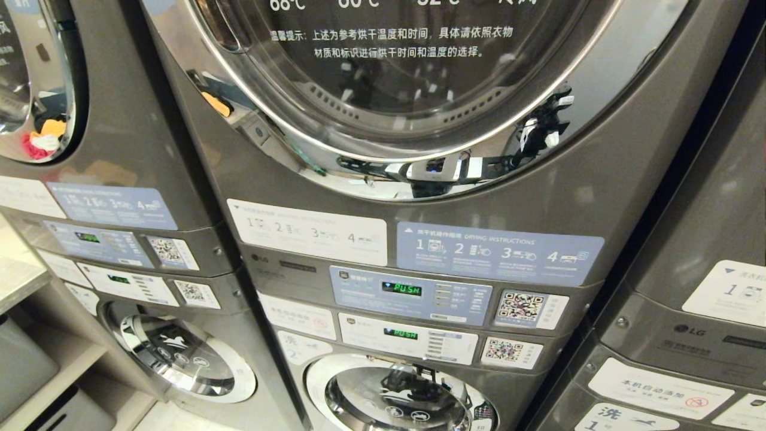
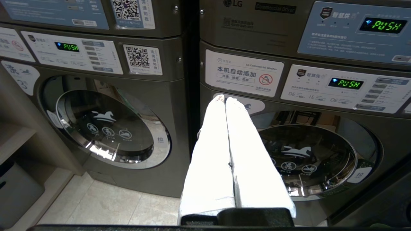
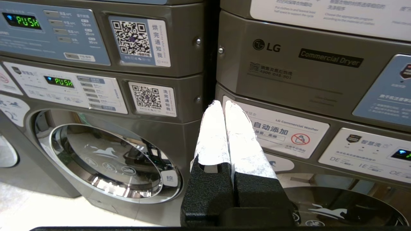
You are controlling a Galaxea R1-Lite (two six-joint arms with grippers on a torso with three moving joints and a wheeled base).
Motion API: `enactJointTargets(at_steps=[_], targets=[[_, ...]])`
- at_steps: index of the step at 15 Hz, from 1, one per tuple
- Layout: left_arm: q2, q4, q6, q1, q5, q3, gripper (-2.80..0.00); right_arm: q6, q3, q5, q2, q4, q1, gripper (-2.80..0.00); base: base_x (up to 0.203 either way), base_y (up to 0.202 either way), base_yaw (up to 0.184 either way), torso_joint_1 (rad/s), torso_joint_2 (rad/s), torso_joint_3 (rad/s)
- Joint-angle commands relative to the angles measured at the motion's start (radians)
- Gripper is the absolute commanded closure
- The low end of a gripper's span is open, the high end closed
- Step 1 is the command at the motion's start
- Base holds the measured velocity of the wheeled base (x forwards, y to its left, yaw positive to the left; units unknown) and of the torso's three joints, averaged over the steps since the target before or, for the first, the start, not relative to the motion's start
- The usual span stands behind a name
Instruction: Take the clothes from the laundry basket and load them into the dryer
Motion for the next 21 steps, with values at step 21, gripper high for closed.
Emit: enactJointTargets(at_steps=[21], targets=[[0.000, 0.000, 0.000, 0.000, 0.000, 0.002, 0.00, 0.000, 0.000, 0.002, 0.000, 0.000, 0.000, 0.00, -0.001, 0.003, -0.069, 0.011, -0.02, -0.009]])
